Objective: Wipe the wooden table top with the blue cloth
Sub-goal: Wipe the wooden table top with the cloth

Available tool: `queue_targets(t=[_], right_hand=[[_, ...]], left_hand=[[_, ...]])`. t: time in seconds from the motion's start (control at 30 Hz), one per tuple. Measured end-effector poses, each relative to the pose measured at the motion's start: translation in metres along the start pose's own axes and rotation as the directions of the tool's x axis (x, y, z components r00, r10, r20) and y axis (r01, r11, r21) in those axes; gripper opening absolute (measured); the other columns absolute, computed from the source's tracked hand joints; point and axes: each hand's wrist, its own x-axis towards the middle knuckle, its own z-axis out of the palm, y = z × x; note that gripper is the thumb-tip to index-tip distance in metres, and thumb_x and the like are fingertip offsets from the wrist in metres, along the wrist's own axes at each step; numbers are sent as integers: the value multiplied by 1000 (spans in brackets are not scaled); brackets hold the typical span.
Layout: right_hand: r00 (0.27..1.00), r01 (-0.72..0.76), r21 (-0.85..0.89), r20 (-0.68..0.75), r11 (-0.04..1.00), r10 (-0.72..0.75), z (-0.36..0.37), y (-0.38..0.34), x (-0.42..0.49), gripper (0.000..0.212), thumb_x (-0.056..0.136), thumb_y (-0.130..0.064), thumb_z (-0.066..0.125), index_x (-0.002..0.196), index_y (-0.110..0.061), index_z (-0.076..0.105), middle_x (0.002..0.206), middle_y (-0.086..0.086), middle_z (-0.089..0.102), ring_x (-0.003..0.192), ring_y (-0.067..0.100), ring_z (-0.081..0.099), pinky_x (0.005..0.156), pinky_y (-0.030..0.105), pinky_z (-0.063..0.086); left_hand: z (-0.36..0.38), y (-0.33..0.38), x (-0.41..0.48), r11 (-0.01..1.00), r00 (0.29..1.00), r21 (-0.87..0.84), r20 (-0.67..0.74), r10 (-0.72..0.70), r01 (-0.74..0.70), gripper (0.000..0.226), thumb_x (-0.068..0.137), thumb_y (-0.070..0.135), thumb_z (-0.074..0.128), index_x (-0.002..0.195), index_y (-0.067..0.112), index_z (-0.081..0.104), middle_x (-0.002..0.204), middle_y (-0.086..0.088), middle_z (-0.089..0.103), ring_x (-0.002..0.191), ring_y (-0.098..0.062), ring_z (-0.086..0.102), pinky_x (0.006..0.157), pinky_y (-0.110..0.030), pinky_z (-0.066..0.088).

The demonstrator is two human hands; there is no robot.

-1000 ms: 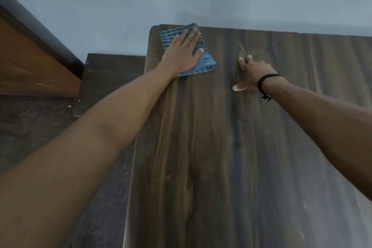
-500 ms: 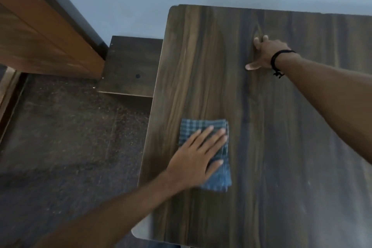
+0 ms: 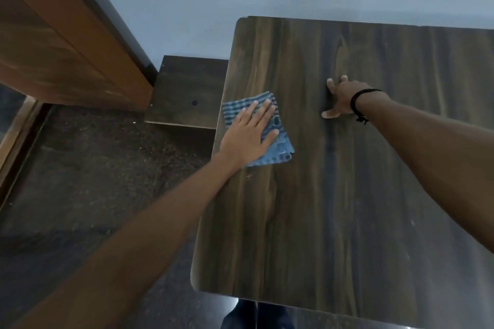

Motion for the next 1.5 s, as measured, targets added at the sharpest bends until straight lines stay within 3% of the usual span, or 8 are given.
queue_targets(t=[0.13,0.27,0.6,0.77,0.97,1.13,1.27,1.5], right_hand=[[1000,4,13,-18,1000,-4,16,-4,-13,115,82,-59,73,161,-19,-1,165,23,1,145,37,33,108,43,38],[999,18,26,-33,999,-17,19,-5,-11,114,81,-59,73,161,-22,0,164,24,0,139,39,41,106,42,40],[999,20,40,-34,999,-19,26,4,6,114,81,-60,72,161,-25,-1,165,22,-2,139,38,41,108,39,37],[1000,11,73,10,997,-12,31,8,12,114,82,-58,72,160,-27,-5,166,19,-7,144,44,29,116,43,28],[1000,10,100,13,995,-11,34,10,16,113,83,-55,73,160,-28,-6,166,18,-10,146,49,21,116,46,27],[1000,8,220,12,976,-11,44,11,18,112,84,-49,75,158,-37,-9,166,5,-18,151,45,4,114,50,33],[1000,-6,230,20,973,2,41,11,17,114,82,-47,77,158,-38,-8,166,4,-18,150,46,3,113,51,35],[999,-19,217,30,976,13,38,8,16,117,81,-45,79,158,-38,-8,166,6,-16,150,48,6,113,54,36]], left_hand=[[23,19,-108,986,986,34,41,162,-164,68,106,59,21,162,22,12,170,4,3,156,-18,-4,127,-43,7],[24,1,-151,979,979,58,76,190,-195,68,105,62,23,163,27,10,170,9,2,156,-12,-4,127,-38,6],[-11,-67,40,990,990,11,2,142,-142,71,104,65,21,162,27,12,169,10,6,156,-13,0,127,-39,6],[-34,-92,137,995,995,-29,-9,100,-100,77,101,68,14,163,22,10,170,4,7,156,-16,1,127,-40,6],[-46,-112,237,996,996,-90,-84,-6,-2,71,104,62,23,162,24,10,170,5,6,156,-17,2,127,-39,3],[-51,-121,273,991,992,-121,-109,-70,57,71,104,62,21,163,26,9,170,8,5,156,-16,2,127,-38,2],[-51,-119,279,992,990,-108,-123,-75,62,69,105,58,22,163,22,12,170,2,9,156,-20,6,127,-39,3],[-44,-90,246,997,995,-56,-87,-57,53,71,104,60,13,163,21,4,170,1,-1,156,-20,-2,126,-38,-2]])
